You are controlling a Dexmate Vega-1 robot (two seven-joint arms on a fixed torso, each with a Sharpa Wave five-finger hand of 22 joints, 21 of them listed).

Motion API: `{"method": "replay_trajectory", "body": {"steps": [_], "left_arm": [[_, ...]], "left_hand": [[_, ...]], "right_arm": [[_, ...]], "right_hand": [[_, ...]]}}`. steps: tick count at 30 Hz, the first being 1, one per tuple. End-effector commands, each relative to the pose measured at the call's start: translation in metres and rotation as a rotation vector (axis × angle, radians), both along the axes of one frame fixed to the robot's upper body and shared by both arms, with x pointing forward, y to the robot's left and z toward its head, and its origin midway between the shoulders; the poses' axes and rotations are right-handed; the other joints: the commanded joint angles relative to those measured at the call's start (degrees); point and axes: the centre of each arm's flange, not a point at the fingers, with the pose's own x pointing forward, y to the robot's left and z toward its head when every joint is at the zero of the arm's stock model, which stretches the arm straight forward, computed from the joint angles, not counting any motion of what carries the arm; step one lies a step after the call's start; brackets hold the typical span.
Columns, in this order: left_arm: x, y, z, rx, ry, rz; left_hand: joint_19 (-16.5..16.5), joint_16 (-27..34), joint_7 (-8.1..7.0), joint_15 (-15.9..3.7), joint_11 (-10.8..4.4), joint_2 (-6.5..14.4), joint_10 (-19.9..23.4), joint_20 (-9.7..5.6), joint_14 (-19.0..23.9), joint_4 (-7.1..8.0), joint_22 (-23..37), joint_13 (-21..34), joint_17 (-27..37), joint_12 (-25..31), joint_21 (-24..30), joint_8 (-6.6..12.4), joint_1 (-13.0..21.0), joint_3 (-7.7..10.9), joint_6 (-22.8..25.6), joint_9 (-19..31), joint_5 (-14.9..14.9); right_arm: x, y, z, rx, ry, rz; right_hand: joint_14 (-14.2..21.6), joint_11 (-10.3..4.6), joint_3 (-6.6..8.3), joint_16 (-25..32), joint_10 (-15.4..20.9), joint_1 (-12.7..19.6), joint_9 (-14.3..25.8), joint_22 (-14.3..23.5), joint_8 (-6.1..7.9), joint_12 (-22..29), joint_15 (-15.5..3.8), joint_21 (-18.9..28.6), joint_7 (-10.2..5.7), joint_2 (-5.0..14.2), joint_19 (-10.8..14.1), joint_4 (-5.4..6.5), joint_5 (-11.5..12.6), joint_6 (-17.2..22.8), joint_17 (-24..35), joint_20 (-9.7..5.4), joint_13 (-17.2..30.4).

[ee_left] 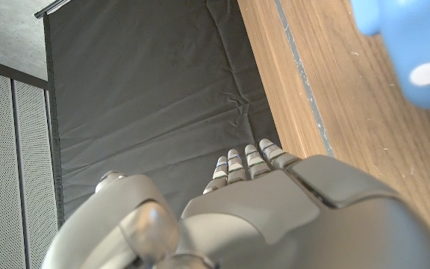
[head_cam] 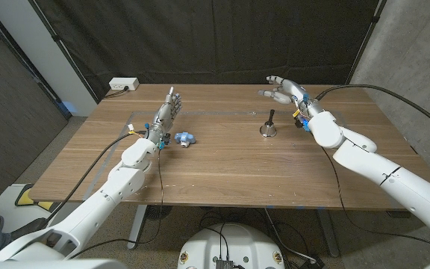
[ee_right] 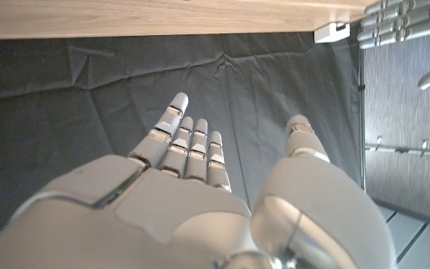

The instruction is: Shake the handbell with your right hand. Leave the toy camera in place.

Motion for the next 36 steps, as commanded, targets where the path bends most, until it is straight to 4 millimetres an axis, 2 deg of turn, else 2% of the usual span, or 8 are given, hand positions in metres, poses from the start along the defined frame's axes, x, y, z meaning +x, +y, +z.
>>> {"method": "replay_trajectory", "body": {"steps": [1, 9, 17, 26, 36], "left_arm": [[-0.002, -0.002, 0.001, 0.006, -0.005, -0.003], [-0.004, -0.004, 0.002, 0.005, -0.014, -0.012], [-0.006, -0.003, -0.002, -0.002, -0.016, -0.017], [-0.008, -0.003, -0.007, -0.013, -0.014, -0.017], [-0.009, -0.006, -0.006, -0.011, -0.022, -0.021]], "left_hand": [[-0.43, 0.37, 0.11, -0.26, 0.11, -0.16, 0.44, -0.65, 0.30, 0.00, 0.22, 0.27, 0.17, -0.02, 0.23, 0.30, 0.07, -0.34, 0.34, 0.15, 0.38], [-0.55, 0.35, 0.10, -0.23, 0.20, -0.08, 0.50, -0.52, 0.33, 0.01, 0.22, 0.27, 0.17, -0.04, 0.19, 0.28, 0.12, -0.43, 0.41, 0.16, 0.37], [-0.63, 0.31, -0.02, -0.27, 0.17, 0.00, 0.40, -0.35, 0.30, 0.03, 0.23, 0.27, 0.18, -0.13, 0.17, 0.26, 0.16, -0.53, 0.51, 0.16, 0.36], [-0.80, 0.29, -0.04, -0.23, 0.12, 0.10, 0.40, -0.20, 0.31, 0.05, 0.23, 0.28, 0.18, -0.17, 0.13, 0.21, 0.21, -0.65, 0.56, 0.16, 0.34], [-0.98, 0.25, -0.09, -0.28, 0.09, 0.17, 0.41, -0.12, 0.27, 0.07, 0.24, 0.28, 0.19, -0.21, 0.09, 0.16, 0.25, -0.77, 0.56, 0.17, 0.32]], "right_arm": [[-0.016, 0.014, 0.015, -0.220, -0.030, -0.125], [-0.020, 0.026, 0.020, -0.334, -0.051, -0.187], [-0.014, 0.033, 0.023, -0.453, -0.018, -0.240], [-0.012, 0.040, 0.020, -0.580, 0.015, -0.305], [-0.008, 0.047, 0.018, -0.717, 0.036, -0.378]], "right_hand": [[0.66, -0.26, 0.92, -0.10, 0.57, 2.32, 0.34, -0.10, 0.34, 0.16, 0.07, -0.58, 0.19, -0.27, 0.79, -0.12, -0.12, 0.48, 0.08, -1.22, 0.29], [0.78, -0.22, 1.25, -0.42, 0.99, 4.99, 0.37, -0.14, 0.30, 0.11, 0.15, -1.09, 0.37, -1.29, 1.37, -0.19, -0.04, 0.63, 0.05, -1.37, 0.28], [1.50, -0.40, 1.34, -0.39, 1.56, 6.65, 0.42, -0.12, 0.36, 0.16, 0.23, -1.44, 0.44, -2.01, 1.90, 0.02, -0.03, 1.09, 0.03, -1.35, 0.28], [1.75, -0.10, 1.53, -0.48, 1.77, 7.97, 0.47, -0.09, 0.30, 0.10, 0.44, -1.74, 0.82, -2.20, 2.23, 0.17, -0.02, 1.17, 0.04, -1.25, 0.29], [1.89, -0.14, 1.67, -0.56, 2.15, 9.12, 0.52, -0.06, 0.44, 0.13, 0.35, -2.03, 0.39, -2.31, 2.48, 0.31, -0.03, 1.75, 0.05, -1.14, 0.29]]}}
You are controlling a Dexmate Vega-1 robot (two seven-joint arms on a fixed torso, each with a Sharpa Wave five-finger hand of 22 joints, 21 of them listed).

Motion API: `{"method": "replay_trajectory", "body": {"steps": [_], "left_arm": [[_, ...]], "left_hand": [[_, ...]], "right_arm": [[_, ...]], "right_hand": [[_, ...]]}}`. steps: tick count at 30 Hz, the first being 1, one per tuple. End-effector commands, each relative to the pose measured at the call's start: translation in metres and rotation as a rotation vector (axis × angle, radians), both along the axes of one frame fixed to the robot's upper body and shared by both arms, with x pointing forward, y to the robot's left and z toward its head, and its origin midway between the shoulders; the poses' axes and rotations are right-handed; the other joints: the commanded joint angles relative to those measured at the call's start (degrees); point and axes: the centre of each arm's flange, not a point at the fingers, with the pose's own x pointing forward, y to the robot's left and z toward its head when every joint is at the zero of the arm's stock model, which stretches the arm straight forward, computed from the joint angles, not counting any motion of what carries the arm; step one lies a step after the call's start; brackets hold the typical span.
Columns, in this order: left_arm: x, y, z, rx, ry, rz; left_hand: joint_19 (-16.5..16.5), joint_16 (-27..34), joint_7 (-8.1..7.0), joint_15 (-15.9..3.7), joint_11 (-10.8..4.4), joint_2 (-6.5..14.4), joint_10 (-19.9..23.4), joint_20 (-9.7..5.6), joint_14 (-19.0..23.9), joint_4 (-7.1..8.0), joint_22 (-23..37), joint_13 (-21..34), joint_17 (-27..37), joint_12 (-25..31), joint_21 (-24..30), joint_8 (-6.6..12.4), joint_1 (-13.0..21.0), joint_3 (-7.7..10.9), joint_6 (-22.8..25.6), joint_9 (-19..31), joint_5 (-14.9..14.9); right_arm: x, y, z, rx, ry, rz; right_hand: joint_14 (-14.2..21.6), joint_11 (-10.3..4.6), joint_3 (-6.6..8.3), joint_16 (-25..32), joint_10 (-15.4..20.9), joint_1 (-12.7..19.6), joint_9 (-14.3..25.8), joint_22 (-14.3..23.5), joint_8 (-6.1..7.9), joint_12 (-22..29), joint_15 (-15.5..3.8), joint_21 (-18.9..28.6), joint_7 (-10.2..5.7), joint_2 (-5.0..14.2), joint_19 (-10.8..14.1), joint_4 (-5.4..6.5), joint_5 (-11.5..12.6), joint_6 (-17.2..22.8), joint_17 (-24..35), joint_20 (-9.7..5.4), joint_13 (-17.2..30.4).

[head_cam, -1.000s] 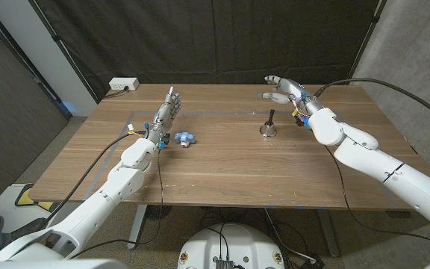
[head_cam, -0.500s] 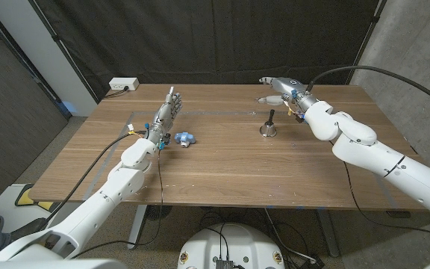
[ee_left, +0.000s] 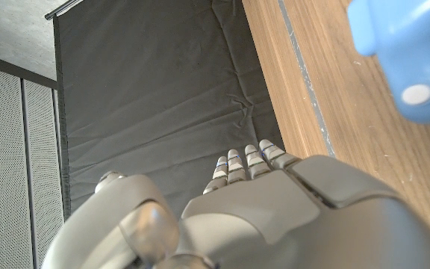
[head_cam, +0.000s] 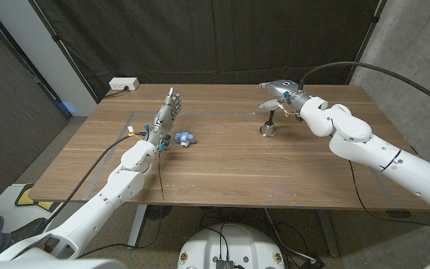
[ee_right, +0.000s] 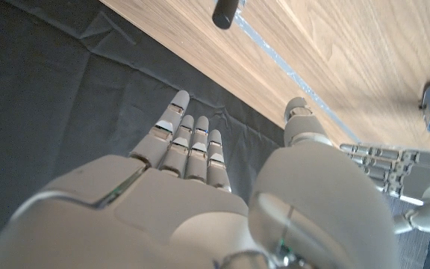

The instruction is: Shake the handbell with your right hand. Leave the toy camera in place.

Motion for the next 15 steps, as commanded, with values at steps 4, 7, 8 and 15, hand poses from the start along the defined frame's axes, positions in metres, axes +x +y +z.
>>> {"method": "replay_trajectory", "body": {"steps": [4, 7, 8, 15], "left_arm": [[-0.001, -0.003, 0.000, -0.001, -0.006, -0.005], [-0.001, -0.003, 0.000, -0.001, -0.005, -0.014], [-0.001, -0.003, 0.000, -0.003, -0.003, -0.024], [0.001, -0.002, -0.001, -0.012, 0.002, -0.040]], "left_hand": [[-0.70, 0.24, 0.22, -0.01, 0.15, 0.21, 0.43, 0.21, -0.05, -0.01, 0.25, 0.28, 0.19, -0.22, 0.09, 0.14, 0.28, -0.41, 0.25, 0.17, 0.32], [-0.77, 0.23, 0.23, 0.02, 0.08, 0.23, 0.37, 0.24, -0.06, 0.00, 0.25, 0.28, 0.19, -0.25, 0.07, 0.12, 0.29, -0.46, 0.24, 0.17, 0.31], [-0.78, 0.24, 0.20, -0.01, 0.04, 0.25, 0.38, 0.23, -0.04, 0.00, 0.25, 0.28, 0.19, -0.25, 0.07, 0.12, 0.30, -0.47, 0.25, 0.17, 0.31], [-0.82, 0.23, 0.26, 0.00, 0.12, 0.29, 0.45, 0.26, -0.04, 0.02, 0.26, 0.29, 0.19, -0.24, 0.08, 0.09, 0.31, -0.56, 0.25, 0.18, 0.30]], "right_arm": [[0.007, 0.008, 0.000, -0.214, 0.028, -0.137], [0.009, 0.008, 0.001, -0.252, 0.036, -0.159], [0.011, 0.009, 0.000, -0.265, 0.040, -0.163], [0.019, 0.017, -0.005, -0.363, 0.055, -0.190]], "right_hand": [[0.82, -0.02, 0.52, -0.09, 0.93, 1.15, 0.27, 0.09, 0.47, 0.14, -0.40, -0.43, -0.06, -0.14, 0.78, -0.02, -0.05, 0.89, 0.05, -0.97, 0.30], [1.28, -0.26, 0.54, 0.02, 1.36, 1.67, 0.30, 0.11, 0.54, 0.23, -0.61, -0.50, -0.10, -0.15, 1.19, 0.11, -0.09, 1.26, 0.06, -1.00, 0.30], [1.43, -0.34, 0.60, 0.04, 1.60, 1.95, 0.31, 0.11, 0.57, 0.29, -0.62, -0.54, -0.11, -0.10, 1.33, 0.13, -0.09, 1.40, 0.07, -0.99, 0.31], [4.00, -1.28, 0.38, 0.63, 3.65, 3.31, 0.43, 0.25, 1.05, 0.73, -2.20, -0.51, -1.21, 0.08, 3.70, 0.80, -0.34, 3.53, 0.21, -1.95, 0.33]]}}
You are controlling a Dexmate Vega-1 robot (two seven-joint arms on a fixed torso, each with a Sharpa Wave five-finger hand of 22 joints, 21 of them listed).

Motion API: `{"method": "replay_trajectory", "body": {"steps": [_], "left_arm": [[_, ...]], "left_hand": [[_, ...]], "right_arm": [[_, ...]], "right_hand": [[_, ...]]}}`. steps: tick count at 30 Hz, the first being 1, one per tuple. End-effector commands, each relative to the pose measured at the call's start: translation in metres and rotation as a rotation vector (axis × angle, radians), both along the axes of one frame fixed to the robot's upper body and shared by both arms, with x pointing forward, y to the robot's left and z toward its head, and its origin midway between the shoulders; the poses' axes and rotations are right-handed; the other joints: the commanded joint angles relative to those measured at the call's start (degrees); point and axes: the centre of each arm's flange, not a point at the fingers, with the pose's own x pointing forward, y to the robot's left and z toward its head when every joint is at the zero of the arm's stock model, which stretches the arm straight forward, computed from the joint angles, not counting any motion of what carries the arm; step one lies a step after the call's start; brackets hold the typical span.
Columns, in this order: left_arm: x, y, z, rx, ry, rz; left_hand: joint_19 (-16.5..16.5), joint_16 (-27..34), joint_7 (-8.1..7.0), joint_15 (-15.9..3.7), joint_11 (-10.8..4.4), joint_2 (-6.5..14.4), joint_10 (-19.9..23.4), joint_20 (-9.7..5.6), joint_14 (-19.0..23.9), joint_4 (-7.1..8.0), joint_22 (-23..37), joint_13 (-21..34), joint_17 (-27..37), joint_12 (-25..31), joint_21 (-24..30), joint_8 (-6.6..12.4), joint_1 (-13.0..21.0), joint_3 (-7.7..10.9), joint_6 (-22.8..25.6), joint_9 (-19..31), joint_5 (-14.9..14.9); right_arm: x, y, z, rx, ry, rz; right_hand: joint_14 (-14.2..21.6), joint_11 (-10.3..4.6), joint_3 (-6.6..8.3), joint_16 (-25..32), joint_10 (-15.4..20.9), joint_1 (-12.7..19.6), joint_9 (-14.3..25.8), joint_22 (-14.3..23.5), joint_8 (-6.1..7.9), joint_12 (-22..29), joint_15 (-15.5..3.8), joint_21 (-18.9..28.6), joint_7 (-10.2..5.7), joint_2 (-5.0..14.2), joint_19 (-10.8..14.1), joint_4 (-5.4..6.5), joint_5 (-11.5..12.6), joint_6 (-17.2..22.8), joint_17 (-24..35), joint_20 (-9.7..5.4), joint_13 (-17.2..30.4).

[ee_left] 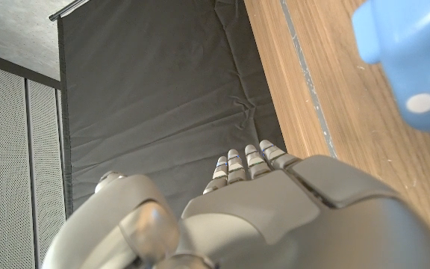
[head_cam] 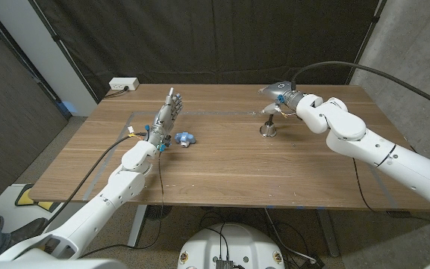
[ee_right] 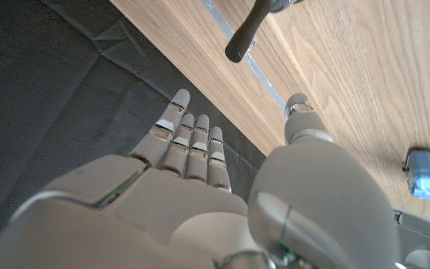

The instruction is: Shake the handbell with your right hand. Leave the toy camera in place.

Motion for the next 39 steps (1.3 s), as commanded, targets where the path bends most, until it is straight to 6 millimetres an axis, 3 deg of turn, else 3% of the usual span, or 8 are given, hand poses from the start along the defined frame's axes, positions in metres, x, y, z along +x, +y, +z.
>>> {"method": "replay_trajectory", "body": {"steps": [1, 13, 29, 39], "left_arm": [[0.002, 0.000, 0.000, -0.007, 0.006, -0.022], [0.003, 0.001, 0.002, -0.006, 0.000, -0.022], [0.007, 0.005, -0.002, -0.028, 0.003, -0.028], [0.010, 0.004, -0.005, -0.037, -0.001, -0.044]], "left_hand": [[-0.52, 0.23, 0.23, 0.00, 0.11, 0.30, 0.44, -0.05, -0.03, 0.11, 0.26, 0.29, 0.19, -0.25, 0.08, 0.08, 0.32, -0.48, 0.25, 0.18, 0.29], [-0.67, 0.23, 0.19, -0.03, 0.04, 0.37, 0.42, 0.11, 0.01, 0.14, 0.26, 0.29, 0.20, -0.29, 0.06, 0.04, 0.35, -0.63, 0.27, 0.18, 0.27], [-0.83, 0.23, 0.13, -0.06, -0.10, 0.45, 0.43, 0.25, 0.03, 0.17, 0.27, 0.30, 0.20, -0.32, 0.05, 0.01, 0.38, -0.80, 0.30, 0.18, 0.25], [-0.93, 0.24, 0.17, -0.06, -0.03, 0.51, 0.50, 0.34, 0.08, 0.19, 0.27, 0.30, 0.20, -0.32, 0.04, 0.00, 0.41, -0.90, 0.36, 0.19, 0.23]], "right_arm": [[0.012, 0.009, -0.006, -0.176, 0.028, -0.080], [0.022, 0.022, -0.009, -0.360, -0.002, -0.150], [0.017, 0.020, -0.010, -0.533, 0.045, -0.228], [0.018, 0.030, -0.019, -0.667, 0.019, -0.292]], "right_hand": [[1.54, -0.31, 0.03, 0.56, 1.42, 0.90, 0.16, 0.25, 0.64, 0.36, -0.71, 0.16, -0.47, -0.05, 1.65, 0.46, -0.35, 1.39, 0.20, -2.00, 0.33], [2.20, -0.56, 0.38, 0.48, 2.34, 2.16, 0.21, 0.33, 0.75, 0.49, -0.63, -0.07, -0.90, 0.40, 2.12, 0.43, -0.31, 2.24, 0.22, -1.94, 0.33], [2.74, -0.90, 0.69, 0.34, 3.06, 2.98, 0.25, 0.37, 0.76, 0.54, -0.71, -0.30, -1.23, 0.69, 2.60, 0.57, -0.33, 2.87, 0.28, -1.91, 0.33], [2.76, -0.82, 0.80, 0.16, 3.30, 3.33, 0.27, 0.40, 0.72, 0.49, -0.81, -0.60, -1.56, 0.75, 2.49, 0.66, -0.40, 3.15, 0.30, -1.79, 0.34]]}}
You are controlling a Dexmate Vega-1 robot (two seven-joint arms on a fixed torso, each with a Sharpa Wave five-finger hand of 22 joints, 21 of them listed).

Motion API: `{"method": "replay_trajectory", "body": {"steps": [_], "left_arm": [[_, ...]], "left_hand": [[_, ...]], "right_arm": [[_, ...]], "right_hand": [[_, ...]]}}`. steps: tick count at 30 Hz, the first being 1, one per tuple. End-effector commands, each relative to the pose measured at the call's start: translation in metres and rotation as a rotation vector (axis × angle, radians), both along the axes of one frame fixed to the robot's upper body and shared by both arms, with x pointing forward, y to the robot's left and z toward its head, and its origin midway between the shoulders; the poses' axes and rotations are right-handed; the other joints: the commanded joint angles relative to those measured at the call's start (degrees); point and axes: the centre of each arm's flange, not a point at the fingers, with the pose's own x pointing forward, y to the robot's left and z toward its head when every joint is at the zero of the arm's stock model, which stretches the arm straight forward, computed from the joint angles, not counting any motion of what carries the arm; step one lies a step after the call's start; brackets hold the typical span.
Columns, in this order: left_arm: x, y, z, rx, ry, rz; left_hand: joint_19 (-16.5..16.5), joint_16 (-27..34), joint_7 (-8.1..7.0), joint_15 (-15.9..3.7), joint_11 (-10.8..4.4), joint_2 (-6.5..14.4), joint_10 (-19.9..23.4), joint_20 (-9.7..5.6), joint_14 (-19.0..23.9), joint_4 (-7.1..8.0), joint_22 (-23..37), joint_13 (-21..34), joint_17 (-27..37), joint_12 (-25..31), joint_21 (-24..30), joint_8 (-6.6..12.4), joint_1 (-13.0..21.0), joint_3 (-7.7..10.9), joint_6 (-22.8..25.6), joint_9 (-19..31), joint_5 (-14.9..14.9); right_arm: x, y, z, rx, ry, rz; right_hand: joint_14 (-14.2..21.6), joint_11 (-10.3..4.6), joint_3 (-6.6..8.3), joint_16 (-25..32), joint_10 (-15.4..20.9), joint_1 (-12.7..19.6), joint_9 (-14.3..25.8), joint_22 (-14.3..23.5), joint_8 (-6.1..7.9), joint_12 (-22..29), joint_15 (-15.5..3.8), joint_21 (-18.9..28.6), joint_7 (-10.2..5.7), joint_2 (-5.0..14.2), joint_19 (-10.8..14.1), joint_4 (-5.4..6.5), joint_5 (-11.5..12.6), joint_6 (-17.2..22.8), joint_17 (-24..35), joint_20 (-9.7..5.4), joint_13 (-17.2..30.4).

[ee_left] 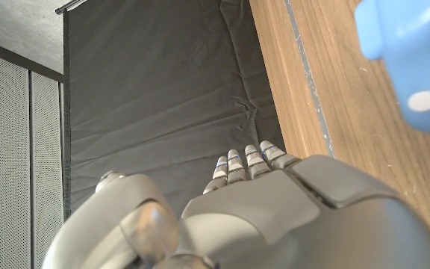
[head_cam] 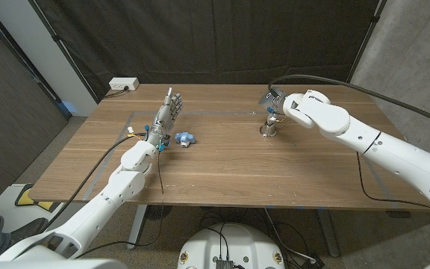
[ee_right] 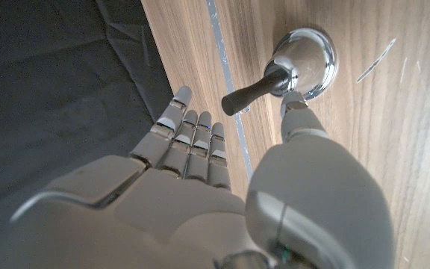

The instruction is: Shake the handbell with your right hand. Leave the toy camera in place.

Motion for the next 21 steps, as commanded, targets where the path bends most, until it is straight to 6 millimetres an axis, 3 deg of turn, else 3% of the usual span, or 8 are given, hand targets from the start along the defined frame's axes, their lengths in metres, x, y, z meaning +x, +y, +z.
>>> {"method": "replay_trajectory", "body": {"steps": [1, 21], "left_arm": [[0.003, 0.000, -0.005, -0.015, -0.002, -0.016], [0.000, 0.007, -0.015, -0.058, 0.006, -0.049]], "left_hand": [[-0.64, 0.23, 0.14, -0.07, -0.03, 0.29, 0.50, 0.02, 0.08, -0.14, 0.28, 0.30, 0.20, -0.05, 0.05, 0.00, 0.18, -0.46, 0.36, 0.19, 0.23], [-0.75, 0.24, -0.11, -0.18, -0.40, 0.45, 0.67, 0.23, 0.17, -0.09, 0.28, 0.31, 0.20, -0.03, 0.09, 0.05, 0.24, -0.74, 0.66, 0.20, 0.19]], "right_arm": [[0.001, 0.008, -0.008, -0.156, -0.012, -0.080], [0.015, 0.010, -0.024, -0.278, 0.030, -0.166]], "right_hand": [[0.52, -0.16, 0.34, -0.03, 0.77, 0.60, 0.29, 0.14, 0.26, 0.18, -0.22, -0.25, -0.35, -0.03, 0.63, 0.20, 0.03, 0.68, 0.17, -1.63, 0.07], [1.73, -0.61, 0.07, 0.21, 2.12, 0.09, 0.33, 0.18, 0.39, 0.38, -0.93, -0.60, -0.76, 0.28, 1.22, 0.97, -0.18, 1.91, 0.36, -1.49, 0.08]]}}
